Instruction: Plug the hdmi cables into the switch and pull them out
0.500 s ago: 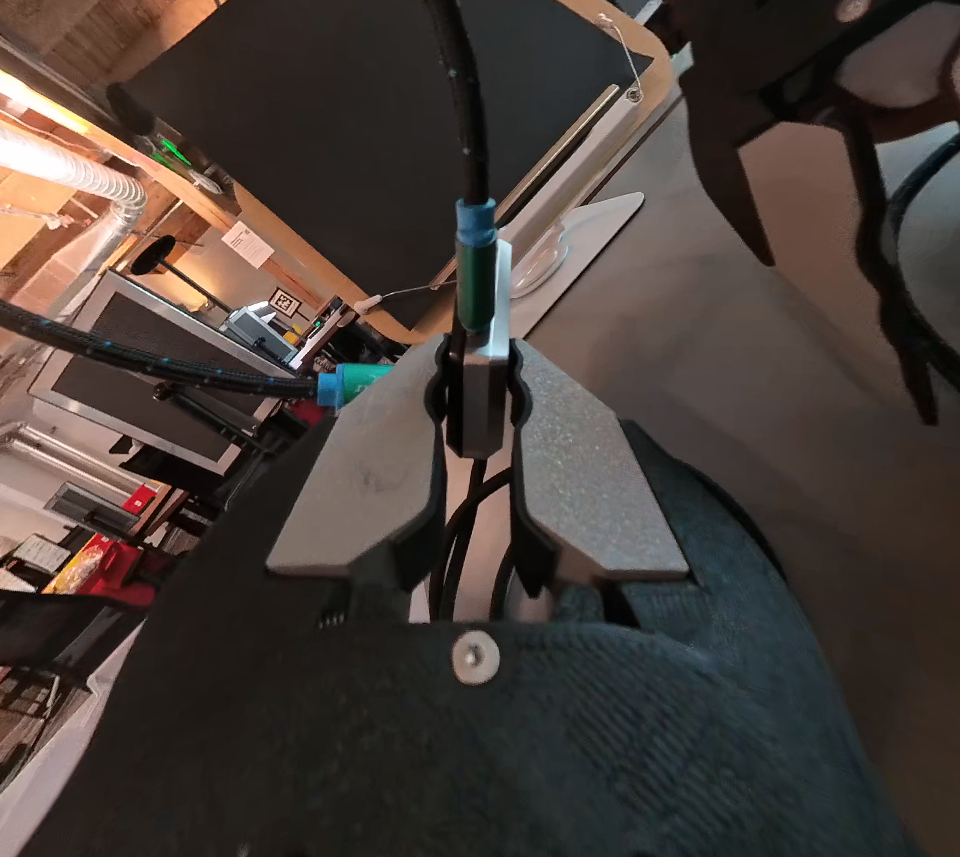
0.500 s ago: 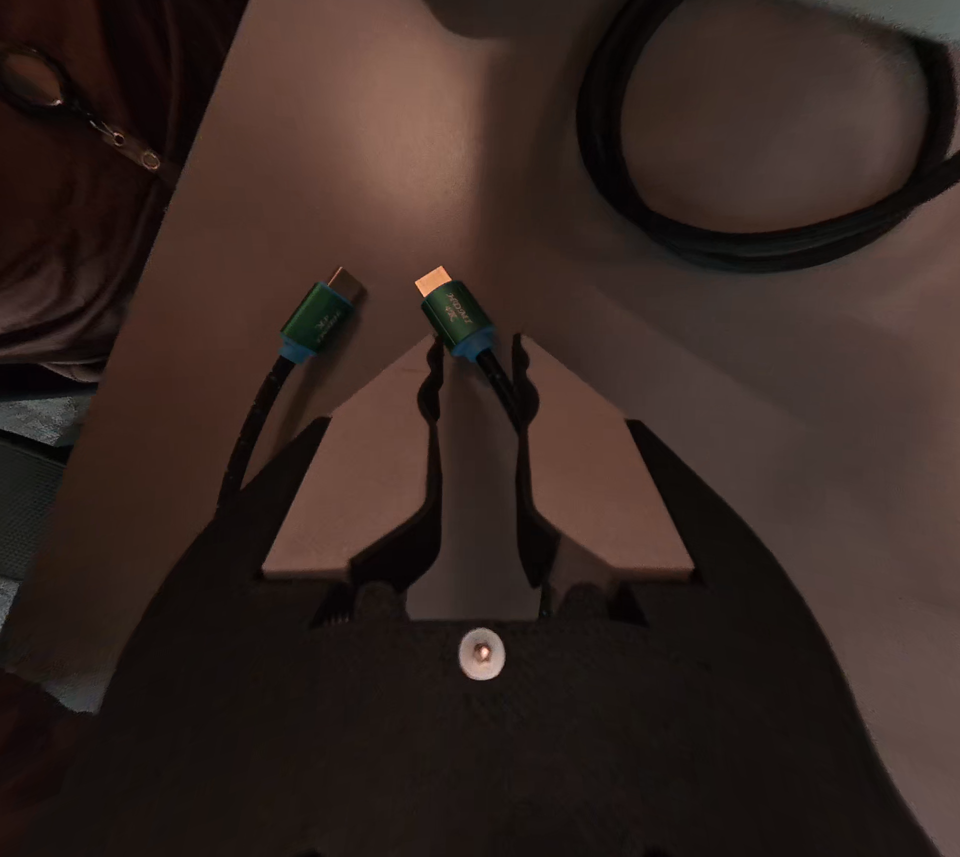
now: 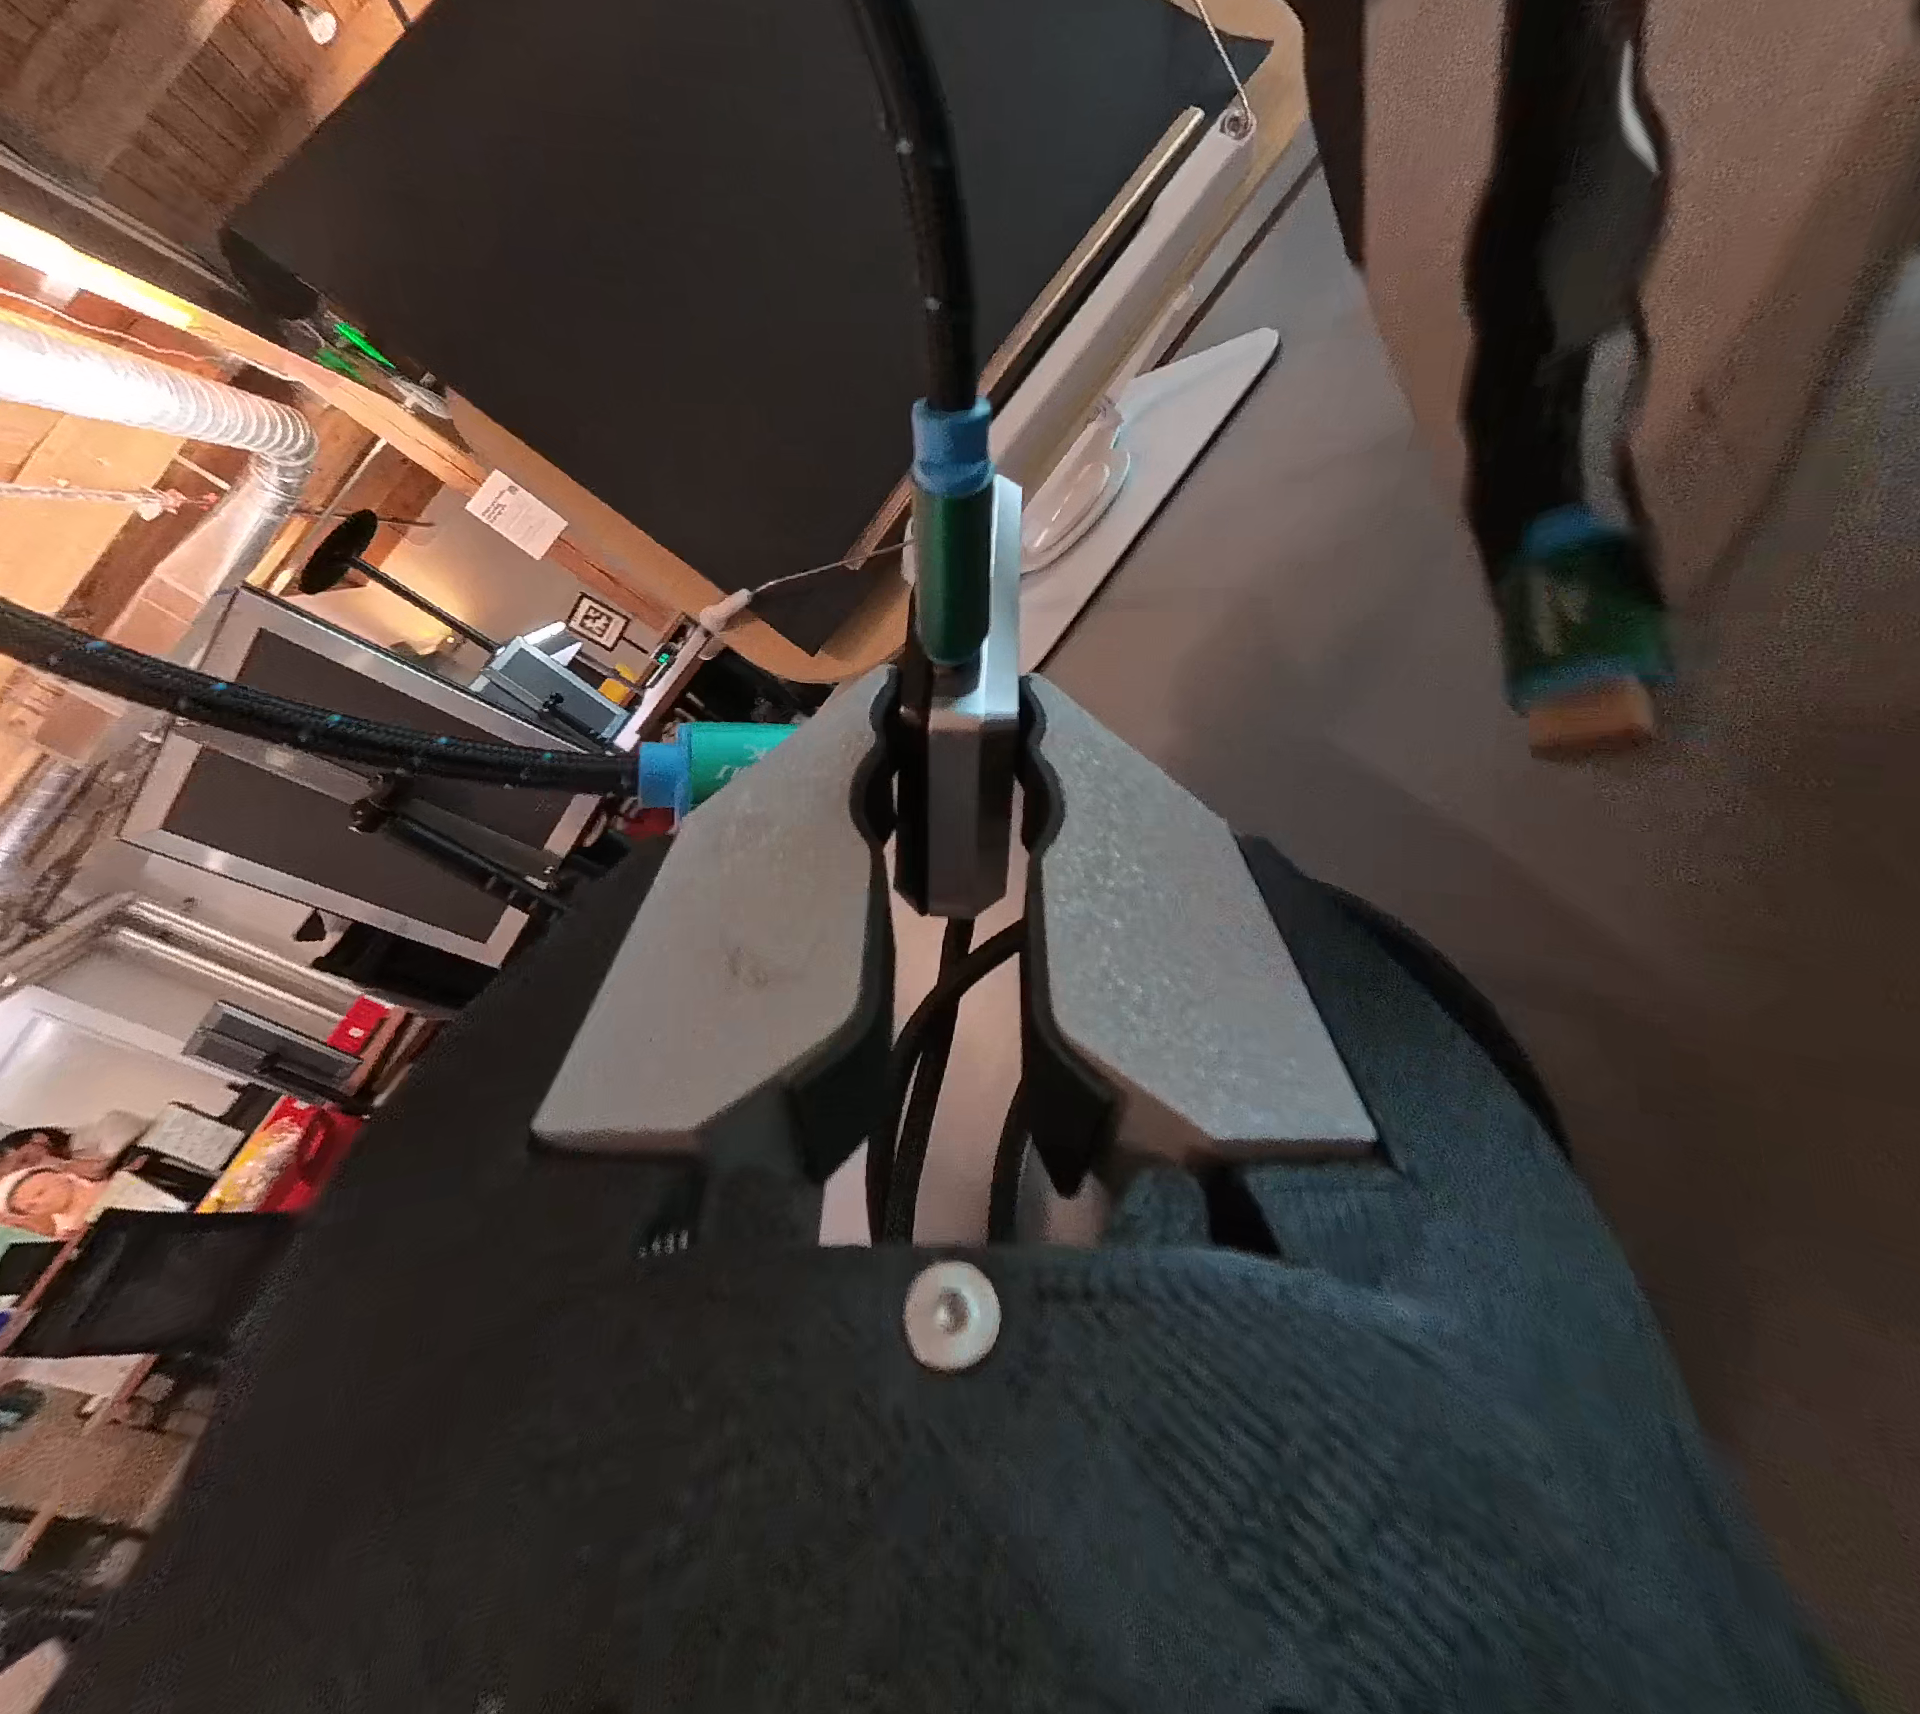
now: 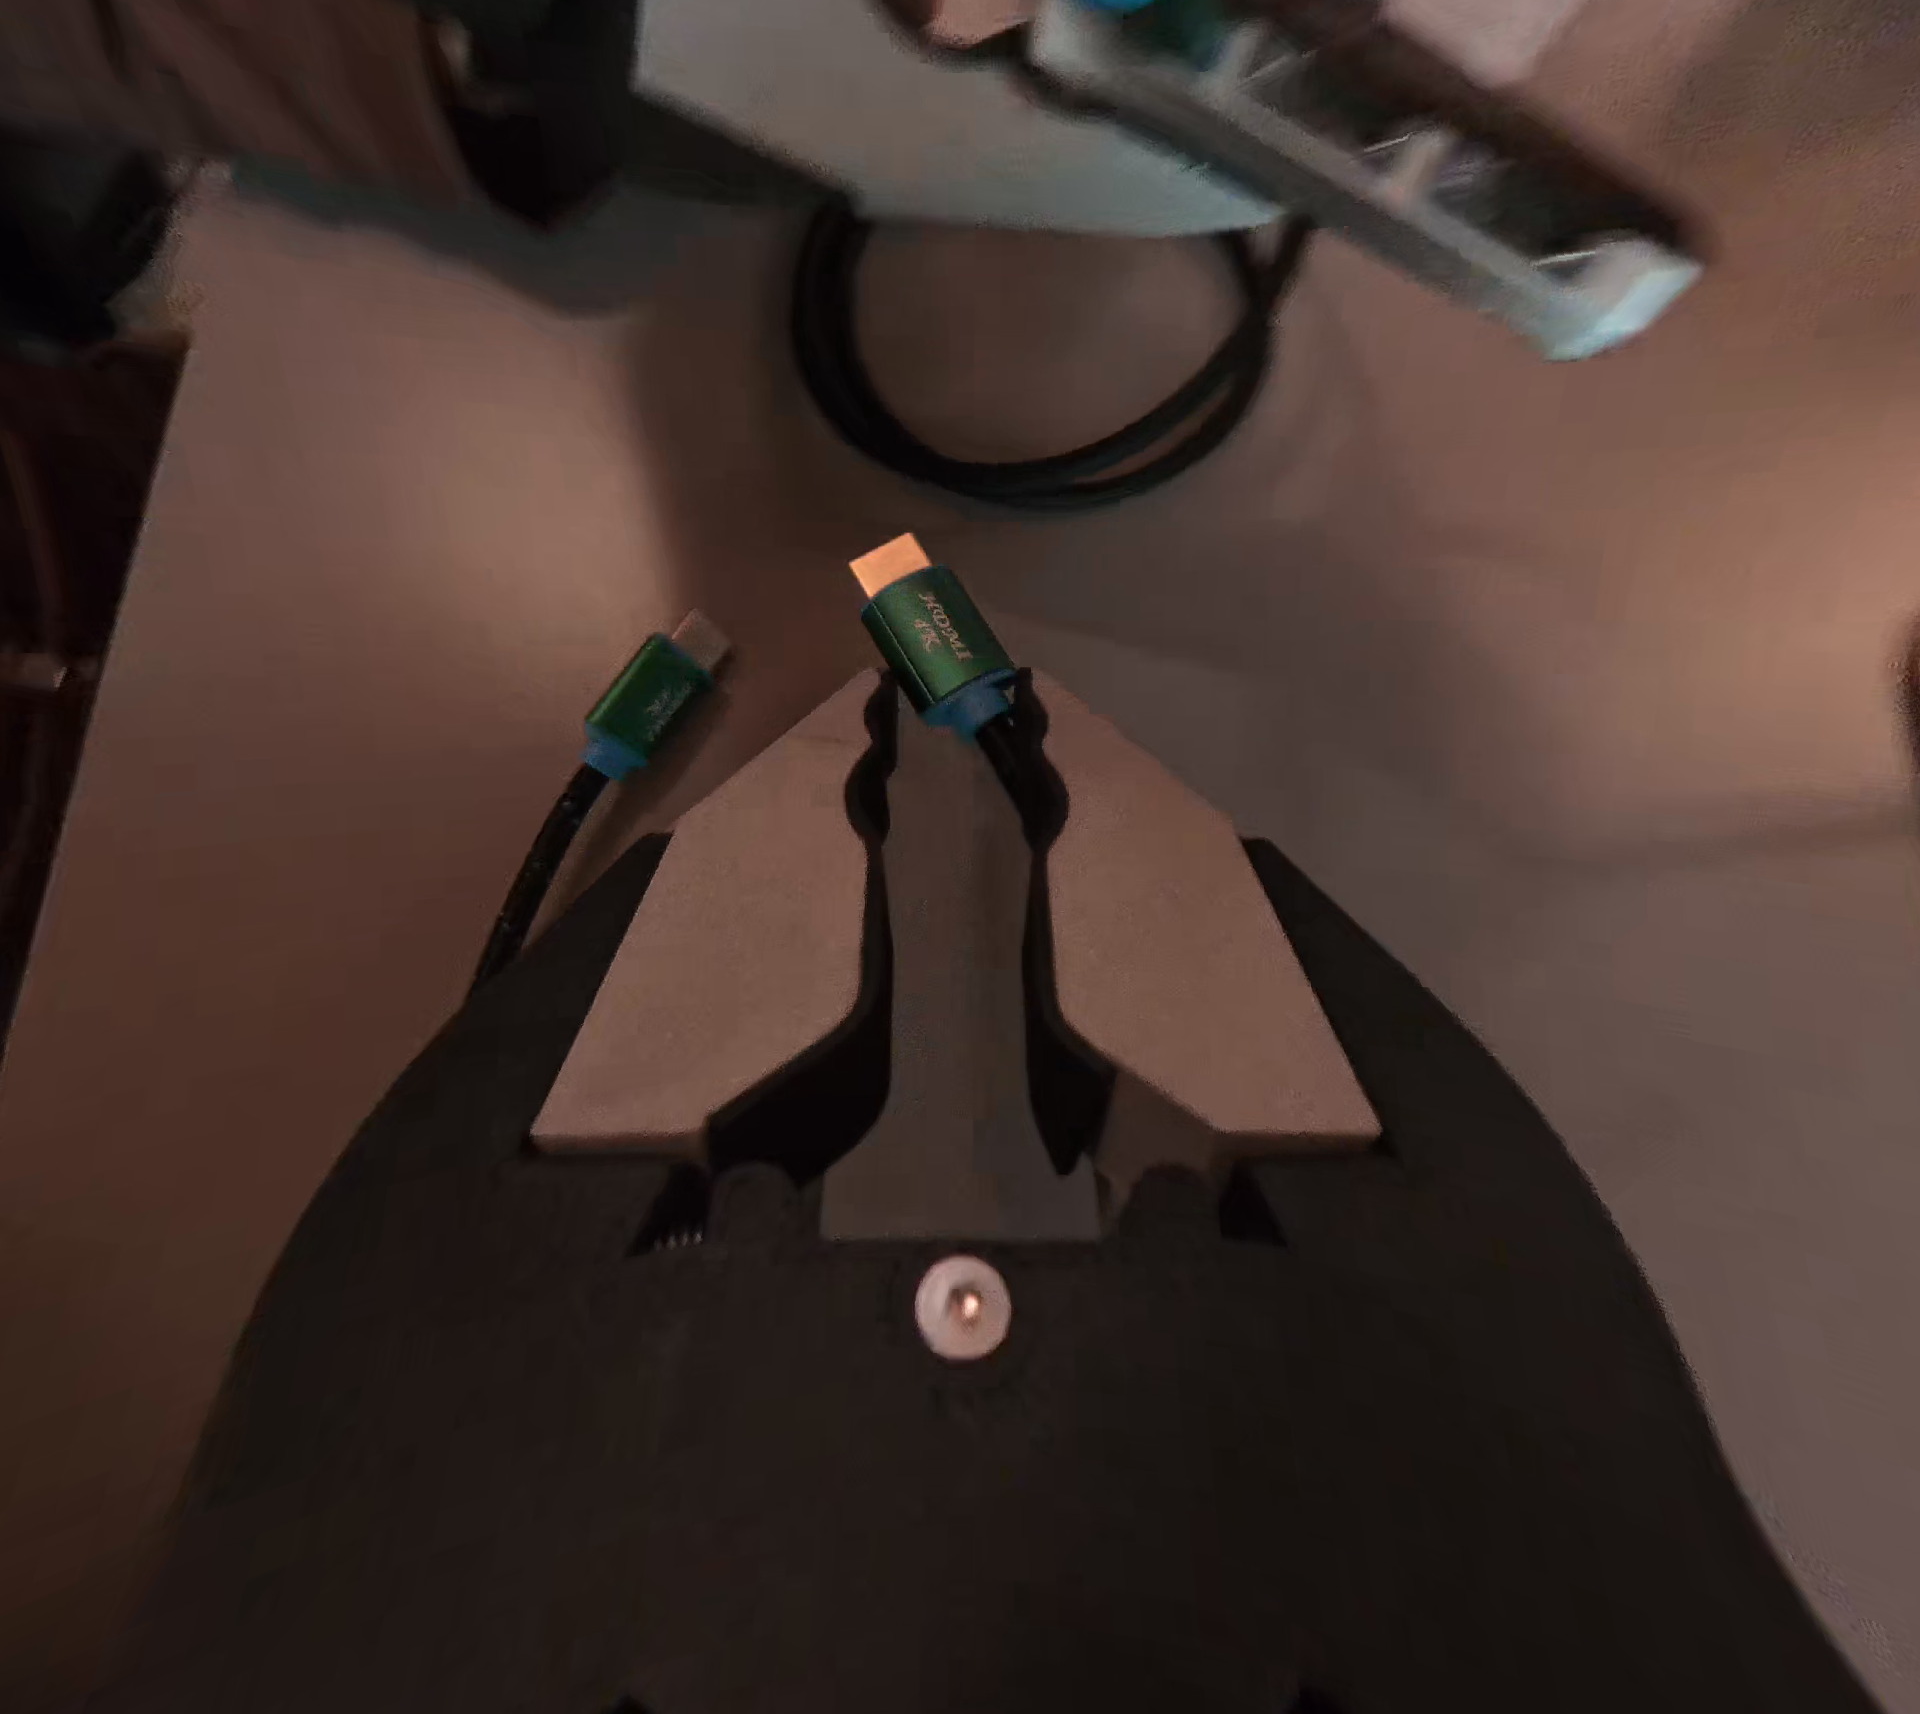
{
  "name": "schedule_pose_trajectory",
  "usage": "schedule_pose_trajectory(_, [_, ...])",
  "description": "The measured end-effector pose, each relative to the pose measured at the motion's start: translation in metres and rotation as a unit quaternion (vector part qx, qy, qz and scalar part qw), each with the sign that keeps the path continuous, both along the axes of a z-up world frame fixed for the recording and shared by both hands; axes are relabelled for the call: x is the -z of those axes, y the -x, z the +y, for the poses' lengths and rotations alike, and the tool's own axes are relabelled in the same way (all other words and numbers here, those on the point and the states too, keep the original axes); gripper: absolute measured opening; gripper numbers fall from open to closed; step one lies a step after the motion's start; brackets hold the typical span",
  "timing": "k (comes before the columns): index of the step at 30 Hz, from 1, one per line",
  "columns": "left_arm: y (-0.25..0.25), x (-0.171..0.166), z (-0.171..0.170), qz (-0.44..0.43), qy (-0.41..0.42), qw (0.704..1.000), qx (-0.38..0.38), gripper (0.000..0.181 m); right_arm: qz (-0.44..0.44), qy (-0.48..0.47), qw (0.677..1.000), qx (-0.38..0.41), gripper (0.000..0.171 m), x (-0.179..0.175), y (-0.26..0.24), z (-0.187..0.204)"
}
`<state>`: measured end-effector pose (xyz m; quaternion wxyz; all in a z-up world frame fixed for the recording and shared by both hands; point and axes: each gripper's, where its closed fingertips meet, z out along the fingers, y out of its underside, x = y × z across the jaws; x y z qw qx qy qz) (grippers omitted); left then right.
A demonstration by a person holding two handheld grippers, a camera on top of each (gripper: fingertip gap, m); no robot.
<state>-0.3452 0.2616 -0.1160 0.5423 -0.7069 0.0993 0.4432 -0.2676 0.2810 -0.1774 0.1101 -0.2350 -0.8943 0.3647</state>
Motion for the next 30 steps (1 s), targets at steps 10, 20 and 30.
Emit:
schedule_pose_trajectory(10, [0.005, 0.014, 0.002, 0.089, 0.087, 0.99, -0.062, 0.017, 0.038, 0.027, 0.972, 0.23, 0.019, -0.029, 0.041, 0.026])
schedule_pose_trajectory(20, [-0.002, 0.004, 0.006, 0.214, 0.12, 0.962, -0.117, 0.018, 0.127, 0.027, 0.955, 0.265, 0.018, -0.048, 0.05, 0.027])
schedule_pose_trajectory(30, [0.004, 0.007, 0.002, 0.176, 0.117, 0.969, -0.128, 0.017, 0.153, 0.051, 0.956, 0.244, 0.018, -0.052, 0.051, 0.011])
